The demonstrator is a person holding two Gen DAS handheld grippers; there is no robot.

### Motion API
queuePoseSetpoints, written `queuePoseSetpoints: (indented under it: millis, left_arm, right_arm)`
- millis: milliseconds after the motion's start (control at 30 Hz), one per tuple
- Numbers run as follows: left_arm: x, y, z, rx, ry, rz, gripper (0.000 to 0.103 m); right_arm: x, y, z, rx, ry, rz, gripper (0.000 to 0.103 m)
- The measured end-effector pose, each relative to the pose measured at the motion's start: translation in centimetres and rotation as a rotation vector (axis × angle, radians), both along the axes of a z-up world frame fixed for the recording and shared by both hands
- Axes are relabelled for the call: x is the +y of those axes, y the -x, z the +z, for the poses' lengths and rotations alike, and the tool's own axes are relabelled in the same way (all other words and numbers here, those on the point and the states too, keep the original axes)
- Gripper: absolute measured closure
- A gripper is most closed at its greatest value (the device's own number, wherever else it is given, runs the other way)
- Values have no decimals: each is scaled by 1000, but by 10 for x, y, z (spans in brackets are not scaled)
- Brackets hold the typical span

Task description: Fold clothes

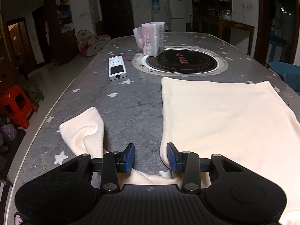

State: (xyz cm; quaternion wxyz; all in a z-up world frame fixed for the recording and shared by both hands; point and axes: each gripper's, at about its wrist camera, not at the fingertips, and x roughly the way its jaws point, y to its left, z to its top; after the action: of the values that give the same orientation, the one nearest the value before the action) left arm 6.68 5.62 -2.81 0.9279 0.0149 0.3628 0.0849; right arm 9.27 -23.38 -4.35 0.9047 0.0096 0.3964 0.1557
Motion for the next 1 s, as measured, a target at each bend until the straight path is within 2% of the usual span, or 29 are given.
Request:
queuePoseSetpoints:
  millis: [133,300,367,400,467,533,700,800,867,1000]
  left_arm:
    - [-1,-1,0,2,-13,11,62]
    - [-2,0,0,0,-26,10,61]
    - [-1,-1,0,1,-20,13,61]
    - [-1,-1,0,1,-18,17,61]
    - [0,-3,0,1,-13,28,61]
    - [1,-5,0,-2,-22,43,61]
    - [3,-14,-1,-4,-49,80,60]
    - [7,-16,-1,0,-49,79,57]
    - [10,-16,0,3,-31,83,57]
    - [6,-12,4,9,-24,53,59]
  right_arm:
    - [2,-6,4,-23,-31,-32,81]
    - [-1,-20,-3,26,-109,-21,80]
    - [1,-26,-8,43,-105,-22,80]
    - [4,-29,-10,38,-94,-17,80]
    - [14,-33,-10,17,-52,-5,95]
    - [23,-38,-10,-3,-11,10,96]
    - [29,-50,-4,-16,-9,27,96]
    - [33,-56,-1,-24,-8,37,89]
    - [36,-60,2,-29,-6,44,88]
    - [15,-22,9,-27,90,61,88]
